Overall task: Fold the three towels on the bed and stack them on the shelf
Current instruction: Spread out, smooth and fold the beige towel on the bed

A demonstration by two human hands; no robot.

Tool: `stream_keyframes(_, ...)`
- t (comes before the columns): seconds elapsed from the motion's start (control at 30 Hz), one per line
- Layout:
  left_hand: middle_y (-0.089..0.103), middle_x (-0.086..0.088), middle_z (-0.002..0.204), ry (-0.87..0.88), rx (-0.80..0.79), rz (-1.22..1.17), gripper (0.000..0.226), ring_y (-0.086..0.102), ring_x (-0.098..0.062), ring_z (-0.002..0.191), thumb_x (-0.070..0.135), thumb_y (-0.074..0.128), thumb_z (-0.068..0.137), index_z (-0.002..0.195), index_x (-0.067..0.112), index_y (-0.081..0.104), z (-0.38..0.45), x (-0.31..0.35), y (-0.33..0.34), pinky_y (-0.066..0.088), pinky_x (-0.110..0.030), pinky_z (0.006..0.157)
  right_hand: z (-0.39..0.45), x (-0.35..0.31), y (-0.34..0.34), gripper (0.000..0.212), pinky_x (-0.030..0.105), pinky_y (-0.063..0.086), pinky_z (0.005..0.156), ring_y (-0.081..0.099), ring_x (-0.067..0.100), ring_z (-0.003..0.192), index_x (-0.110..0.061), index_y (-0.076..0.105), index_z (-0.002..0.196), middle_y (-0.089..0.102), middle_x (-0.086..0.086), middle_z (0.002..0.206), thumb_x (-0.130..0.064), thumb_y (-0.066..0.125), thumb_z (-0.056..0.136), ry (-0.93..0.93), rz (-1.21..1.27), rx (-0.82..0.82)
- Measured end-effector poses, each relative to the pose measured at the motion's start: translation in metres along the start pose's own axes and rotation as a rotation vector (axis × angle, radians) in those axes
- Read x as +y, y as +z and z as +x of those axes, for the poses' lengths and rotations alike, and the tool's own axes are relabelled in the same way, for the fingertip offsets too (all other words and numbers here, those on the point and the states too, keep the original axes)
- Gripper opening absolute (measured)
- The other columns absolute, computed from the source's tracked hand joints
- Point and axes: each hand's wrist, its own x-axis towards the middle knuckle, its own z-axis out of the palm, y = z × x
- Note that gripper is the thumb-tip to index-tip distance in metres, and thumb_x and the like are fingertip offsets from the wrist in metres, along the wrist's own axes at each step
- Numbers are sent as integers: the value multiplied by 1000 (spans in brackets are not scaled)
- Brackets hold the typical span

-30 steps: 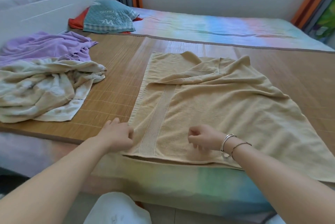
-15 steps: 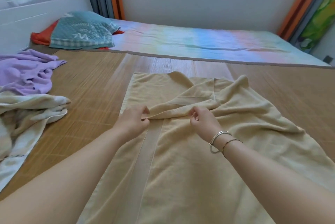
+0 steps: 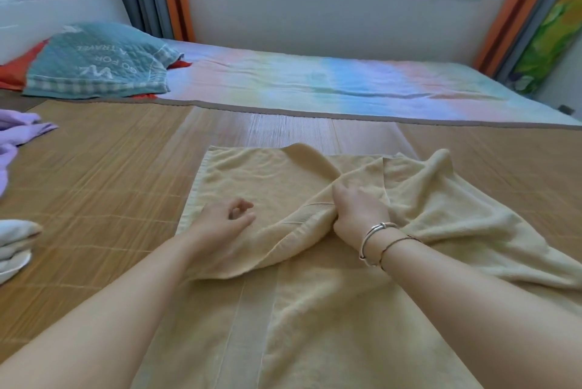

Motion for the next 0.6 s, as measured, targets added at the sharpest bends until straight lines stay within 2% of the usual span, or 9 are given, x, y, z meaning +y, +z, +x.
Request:
stream_keyframes(0.07,55,10,123,-54,60,62,30,41,-18,127,53,50,91,115,39,59,14,-11,-13,28,-37,108,16,-17,-1,27,35,44,62,58,34,87,-16,41,94,47,6,106,2,48,75,-129,160,178)
stream_keyframes(0.13,54,9,121,-126,134,150,24,30,-21,133,56,46,91,106,44,61,28,-26,-28,15,-42,111,39,-40,1,25,37,47,64,55,32,81,-16,43,90,43,2,102,2,47,74,-265,317,211)
stream_keyframes(0.23,62,5,117,-109,272,-202,25,43,-22,128,52,50,90,96,36,69,56,-52,-42,30,-39,106,81,-83,10,20,39,49,74,54,28,83,-18,46,90,43,2,101,-3,47,78,-367,468,201)
stream_keyframes(0.3,67,6,101,-30,309,-494,22,58,-21,113,33,50,97,88,27,70,66,-58,-46,45,-30,91,109,-110,17,18,40,48,78,54,29,85,-20,47,90,46,3,102,-5,48,79,-412,519,206)
stream_keyframes(0.37,70,4,97,23,336,-597,28,64,-17,101,27,45,100,92,17,70,69,-66,-47,48,-23,80,133,-135,25,20,37,47,80,54,27,88,-18,51,91,49,5,104,-3,48,79,-445,561,211)
stream_keyframes(0.43,73,3,99,68,394,-705,37,66,-10,100,30,41,101,95,12,72,68,-80,-45,47,-26,86,153,-156,37,22,30,42,80,53,24,93,-15,54,93,51,6,106,0,47,78,-489,575,215)
stream_keyframes(0.5,74,4,96,57,440,-831,44,66,-9,98,40,40,100,89,14,73,68,-91,-48,47,-30,90,164,-175,51,26,22,35,83,50,22,110,-13,58,102,51,6,118,-2,47,82,-523,497,146)
stream_keyframes(0.53,73,3,88,45,457,-809,46,67,-11,90,46,42,98,87,14,73,71,-96,-50,48,-31,85,168,-183,61,30,18,31,86,45,21,119,-13,57,111,47,5,128,-4,47,84,-529,453,74)
stream_keyframes(0.6,65,-1,81,38,476,-527,45,63,-16,78,50,53,91,84,8,69,82,-93,-49,49,-31,75,174,-190,78,39,18,29,93,42,17,127,-17,49,126,40,2,139,-9,48,89,-483,461,-14)
